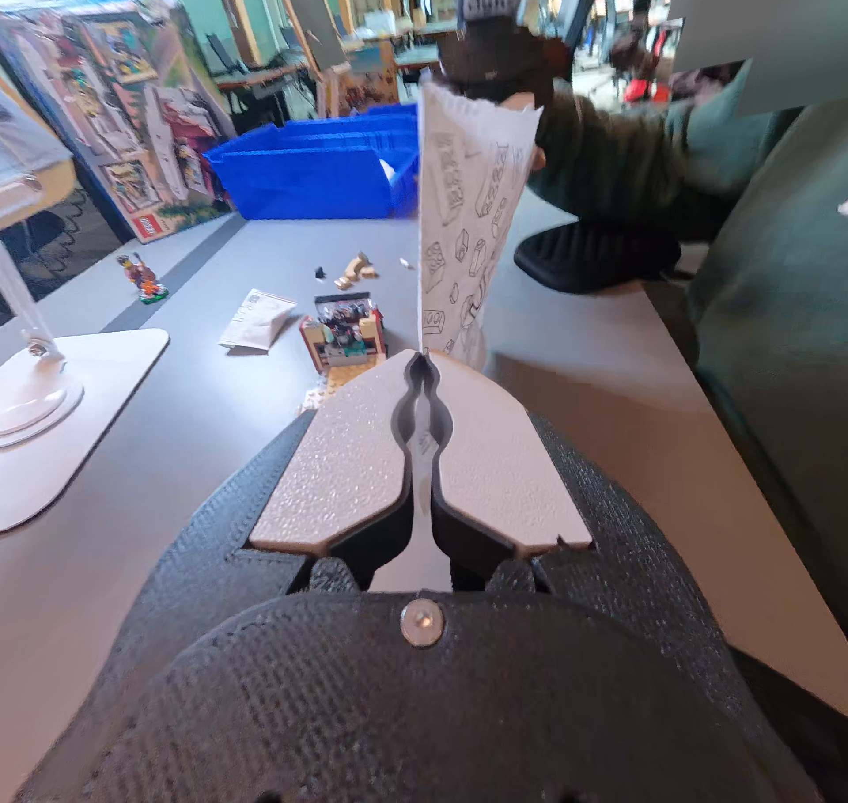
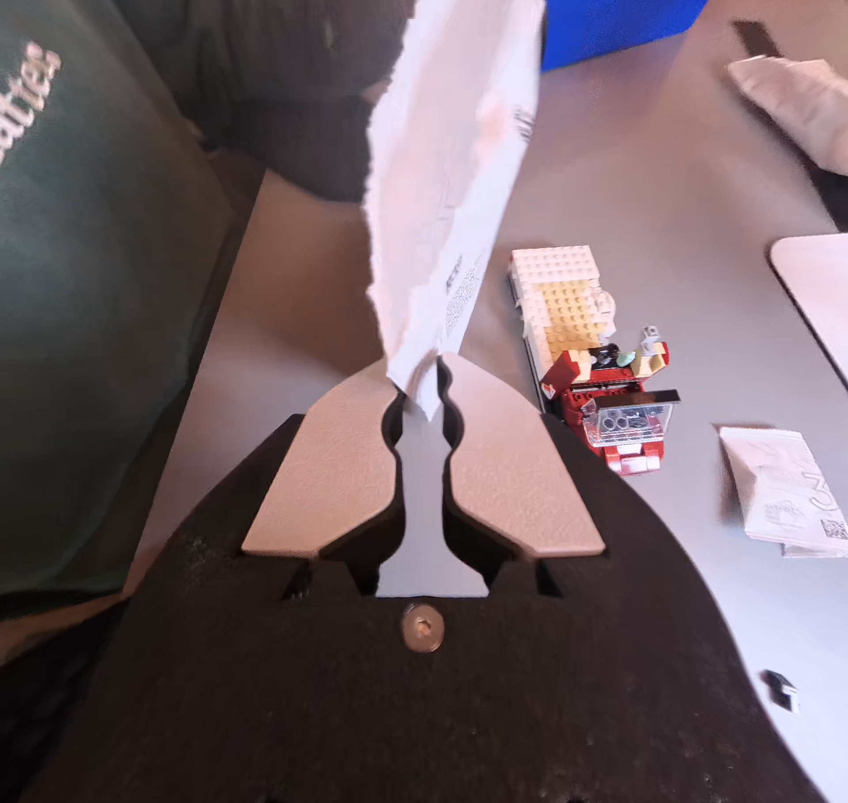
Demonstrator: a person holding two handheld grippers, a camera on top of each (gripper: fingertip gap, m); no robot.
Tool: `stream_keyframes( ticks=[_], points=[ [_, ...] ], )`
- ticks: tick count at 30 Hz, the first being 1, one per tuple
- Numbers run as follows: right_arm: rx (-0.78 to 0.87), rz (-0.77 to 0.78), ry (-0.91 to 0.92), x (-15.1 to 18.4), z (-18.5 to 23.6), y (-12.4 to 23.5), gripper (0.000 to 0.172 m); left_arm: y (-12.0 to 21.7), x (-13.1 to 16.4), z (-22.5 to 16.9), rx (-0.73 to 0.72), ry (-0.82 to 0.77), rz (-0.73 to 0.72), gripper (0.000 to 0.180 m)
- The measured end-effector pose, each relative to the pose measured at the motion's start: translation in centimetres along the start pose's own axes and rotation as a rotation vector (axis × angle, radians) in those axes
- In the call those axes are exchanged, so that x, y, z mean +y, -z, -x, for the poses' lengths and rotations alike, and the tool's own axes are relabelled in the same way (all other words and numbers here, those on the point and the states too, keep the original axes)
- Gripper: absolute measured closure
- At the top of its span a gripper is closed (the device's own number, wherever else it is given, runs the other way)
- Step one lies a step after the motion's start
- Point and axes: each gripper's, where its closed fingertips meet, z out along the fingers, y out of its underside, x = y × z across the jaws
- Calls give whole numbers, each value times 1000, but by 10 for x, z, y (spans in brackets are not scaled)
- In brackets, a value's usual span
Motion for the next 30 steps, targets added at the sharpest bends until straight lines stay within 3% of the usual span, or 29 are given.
stream_keyframes(
  ticks=[2,4,7,8,9,19,25,30],
  points=[
    [36,-44,-47,3,-9,0,143,6,-9,6,-17,50,-80,180],
    [72,-62,-63,12,-15,-5,142,10,-14,7,-17,86,-140,180],
    [121,-94,-84,21,-22,-18,150,7,-11,7,3,124,-155,180],
    [129,-94,-79,23,-23,-23,164,4,-9,7,11,136,-154,180],
    [133,-92,-67,24,-23,-26,171,2,-6,7,16,144,-144,180],
    [105,-66,-25,23,-17,-47,172,-41,17,-14,63,98,-12,180],
    [102,-147,-90,26,-22,-11,172,-22,39,-6,23,8,122,180],
    [53,-142,-104,31,-18,-11,172,-25,56,-16,67,-8,190,173]
  ],
)
